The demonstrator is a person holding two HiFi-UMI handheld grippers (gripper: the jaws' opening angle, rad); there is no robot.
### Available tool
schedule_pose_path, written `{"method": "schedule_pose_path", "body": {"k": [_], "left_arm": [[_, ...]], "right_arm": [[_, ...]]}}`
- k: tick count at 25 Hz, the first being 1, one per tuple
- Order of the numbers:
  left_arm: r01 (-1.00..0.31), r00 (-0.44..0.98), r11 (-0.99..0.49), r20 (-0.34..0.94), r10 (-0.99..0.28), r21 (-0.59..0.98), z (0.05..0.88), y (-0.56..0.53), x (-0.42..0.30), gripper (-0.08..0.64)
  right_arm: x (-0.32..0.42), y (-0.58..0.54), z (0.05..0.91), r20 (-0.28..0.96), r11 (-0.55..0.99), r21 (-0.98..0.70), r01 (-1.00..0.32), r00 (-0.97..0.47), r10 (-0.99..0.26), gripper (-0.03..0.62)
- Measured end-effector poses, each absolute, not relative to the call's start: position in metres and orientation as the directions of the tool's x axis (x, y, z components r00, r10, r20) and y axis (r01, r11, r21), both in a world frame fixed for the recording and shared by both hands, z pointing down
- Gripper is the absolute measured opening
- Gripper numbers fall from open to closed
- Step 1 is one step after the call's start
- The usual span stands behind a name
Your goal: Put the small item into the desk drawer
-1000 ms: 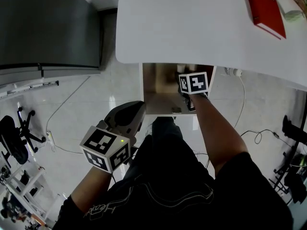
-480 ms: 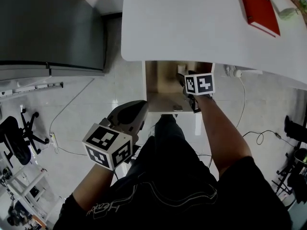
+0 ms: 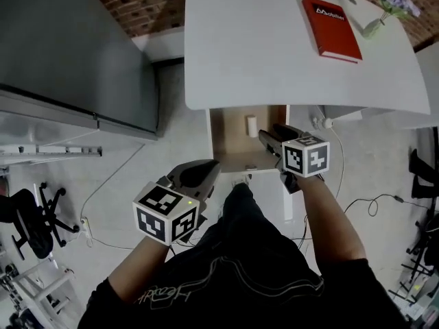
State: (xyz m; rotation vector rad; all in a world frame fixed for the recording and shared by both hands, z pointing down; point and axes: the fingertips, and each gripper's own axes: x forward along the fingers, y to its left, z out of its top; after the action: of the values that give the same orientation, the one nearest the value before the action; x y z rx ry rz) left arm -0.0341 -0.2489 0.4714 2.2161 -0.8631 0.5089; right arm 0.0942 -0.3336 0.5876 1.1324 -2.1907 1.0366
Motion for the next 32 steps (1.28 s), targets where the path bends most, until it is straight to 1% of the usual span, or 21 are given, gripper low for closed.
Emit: {"method": "schedule_pose_path", "body": {"k": [3,6,11,12,14,18,19,21,24,32], "left_arm": [[-0.677,0.728,-0.569,0.541,-0.421,0.467,0.441,-0.238,-0.027,0.021],[-0.628,0.771,-0.621,0.486,-0.412,0.469,0.405,-0.228,-0.016,0.021],[-0.577,0.802,-0.722,0.431,-0.413,0.382,0.342,-0.207,-0.005,0.021],[-0.569,0.808,-0.731,0.419,-0.414,0.376,0.33,-0.2,-0.004,0.021],[-0.539,0.832,-0.754,0.376,-0.407,0.376,0.304,-0.187,0.001,0.021],[-0.467,0.879,-0.807,0.285,-0.382,0.362,0.256,-0.162,0.01,0.021],[-0.453,0.888,-0.814,0.267,-0.375,0.365,0.248,-0.157,0.011,0.021],[-0.433,0.898,-0.825,0.252,-0.361,0.364,0.238,-0.149,0.01,0.021],[-0.425,0.901,-0.837,0.255,-0.352,0.346,0.232,-0.137,0.009,0.021],[-0.414,0.908,-0.834,0.237,-0.347,0.366,0.221,-0.122,0.011,0.021]], "right_arm": [[0.086,-0.31,0.515,0.58,0.43,-0.472,-0.769,-0.639,-0.506,0.221],[0.076,-0.282,0.444,0.5,0.515,-0.468,-0.718,-0.695,-0.516,0.221],[0.056,-0.222,0.329,0.342,0.657,-0.448,-0.606,-0.795,-0.501,0.216],[0.055,-0.21,0.311,0.317,0.676,-0.437,-0.593,-0.805,-0.501,0.201],[0.055,-0.191,0.281,0.278,0.701,-0.408,-0.586,-0.81,-0.516,0.146],[0.059,-0.162,0.25,0.25,0.716,-0.317,-0.622,-0.783,-0.57,0.1],[0.061,-0.158,0.247,0.243,0.71,-0.306,-0.634,-0.773,-0.586,0.08],[0.063,-0.151,0.244,0.233,0.688,-0.303,-0.659,-0.751,-0.617,0.066],[0.066,-0.139,0.24,0.226,0.671,-0.302,-0.677,-0.735,-0.64,0.055],[0.065,-0.121,0.23,0.212,0.683,-0.282,-0.674,-0.738,-0.641,0.048]]}}
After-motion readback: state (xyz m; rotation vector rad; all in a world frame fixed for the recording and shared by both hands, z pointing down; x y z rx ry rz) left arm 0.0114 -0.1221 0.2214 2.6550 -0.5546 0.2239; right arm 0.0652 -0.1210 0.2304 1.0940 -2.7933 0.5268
